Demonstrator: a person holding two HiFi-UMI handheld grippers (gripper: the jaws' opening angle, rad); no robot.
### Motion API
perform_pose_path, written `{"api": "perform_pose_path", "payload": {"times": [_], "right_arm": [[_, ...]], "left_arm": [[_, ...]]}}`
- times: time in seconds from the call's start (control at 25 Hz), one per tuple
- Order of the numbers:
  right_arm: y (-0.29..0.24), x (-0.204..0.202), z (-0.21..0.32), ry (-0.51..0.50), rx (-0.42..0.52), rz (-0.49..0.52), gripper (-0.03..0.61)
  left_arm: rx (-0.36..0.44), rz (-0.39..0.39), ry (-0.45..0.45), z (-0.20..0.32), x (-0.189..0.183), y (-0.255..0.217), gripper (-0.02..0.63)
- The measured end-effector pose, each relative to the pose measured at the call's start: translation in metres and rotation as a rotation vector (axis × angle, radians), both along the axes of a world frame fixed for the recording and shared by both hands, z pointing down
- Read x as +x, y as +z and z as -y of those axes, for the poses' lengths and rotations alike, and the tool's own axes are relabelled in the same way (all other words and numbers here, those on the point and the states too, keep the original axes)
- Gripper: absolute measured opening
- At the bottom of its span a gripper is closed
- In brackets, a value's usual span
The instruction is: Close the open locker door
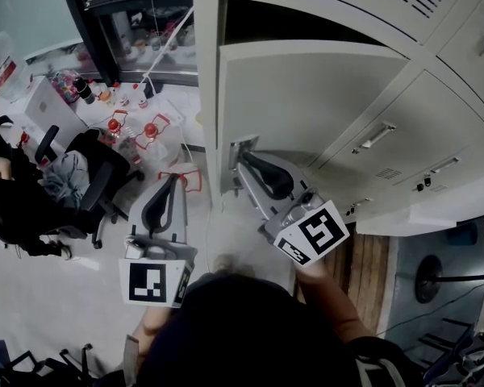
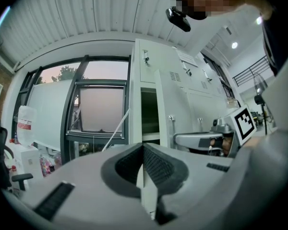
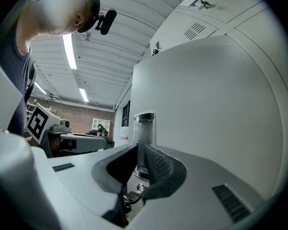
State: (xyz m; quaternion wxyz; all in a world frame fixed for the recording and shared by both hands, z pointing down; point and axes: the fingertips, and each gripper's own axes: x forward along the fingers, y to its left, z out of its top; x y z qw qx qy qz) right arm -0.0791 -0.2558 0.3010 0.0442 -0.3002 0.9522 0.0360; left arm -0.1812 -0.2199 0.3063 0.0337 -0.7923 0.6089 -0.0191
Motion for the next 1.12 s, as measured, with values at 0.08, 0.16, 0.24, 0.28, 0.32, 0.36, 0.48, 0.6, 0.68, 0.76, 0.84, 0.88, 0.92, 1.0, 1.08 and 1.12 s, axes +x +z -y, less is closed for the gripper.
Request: {"api": "perform_pose_path", "payload": {"times": [0.08, 0.16, 0.24, 0.28, 0.32, 0.36, 0.48, 0.6, 0.68, 0.76, 0.84, 0.88, 0.92, 1.0, 1.08, 1.12], "right_arm": [[-0.001, -0.002, 0.004, 0.013, 0.006, -0.010, 0.055], [-0.002, -0.004, 0.009, 0.028, 0.013, -0.018, 0.055], [-0.003, -0.006, 0.013, 0.040, 0.019, -0.017, 0.055], [-0.004, -0.007, 0.014, 0.043, 0.021, -0.015, 0.055], [-0.005, -0.007, 0.016, 0.044, 0.022, -0.013, 0.055], [-0.005, -0.008, 0.018, 0.045, 0.022, -0.011, 0.055], [-0.005, -0.009, 0.023, 0.050, 0.021, -0.008, 0.055], [-0.006, -0.011, 0.028, 0.060, 0.022, -0.004, 0.055], [-0.005, -0.011, 0.031, 0.066, 0.020, -0.001, 0.055], [-0.005, -0.011, 0.034, 0.070, 0.019, 0.001, 0.055], [-0.005, -0.012, 0.037, 0.076, 0.020, 0.002, 0.055], [-0.005, -0.012, 0.038, 0.080, 0.020, 0.002, 0.055], [-0.005, -0.013, 0.040, 0.084, 0.020, 0.002, 0.055], [-0.005, -0.013, 0.043, 0.091, 0.019, 0.003, 0.055], [-0.006, -0.014, 0.046, 0.096, 0.019, 0.006, 0.055], [-0.005, -0.014, 0.048, 0.099, 0.019, 0.006, 0.055]], "left_arm": [[-0.003, -0.006, 0.010, 0.003, 0.003, 0.001, 0.002], [-0.011, -0.018, 0.020, 0.005, 0.006, 0.003, 0.002], [-0.014, -0.013, 0.024, 0.007, 0.007, 0.005, 0.002], [-0.013, -0.008, 0.024, 0.009, 0.006, 0.005, 0.002], [-0.013, -0.008, 0.023, 0.010, 0.006, 0.005, 0.002], [-0.017, -0.008, 0.021, 0.012, 0.005, 0.006, 0.002], [-0.023, -0.014, 0.024, 0.015, 0.005, 0.005, 0.002], [-0.017, -0.025, 0.039, 0.018, 0.009, 0.003, 0.002], [-0.018, -0.026, 0.039, 0.020, 0.008, 0.003, 0.002], [-0.008, -0.026, 0.040, 0.022, 0.007, 0.002, 0.002], [-0.008, -0.023, 0.042, 0.024, 0.006, 0.002, 0.002], [-0.014, -0.022, 0.041, 0.025, 0.005, 0.003, 0.002], [-0.016, -0.020, 0.042, 0.026, 0.005, 0.004, 0.002], [-0.012, -0.018, 0.043, 0.028, 0.004, 0.004, 0.002], [-0.022, -0.024, 0.047, 0.030, 0.004, 0.005, 0.002], [-0.024, -0.026, 0.049, 0.031, 0.004, 0.005, 0.002]]}}
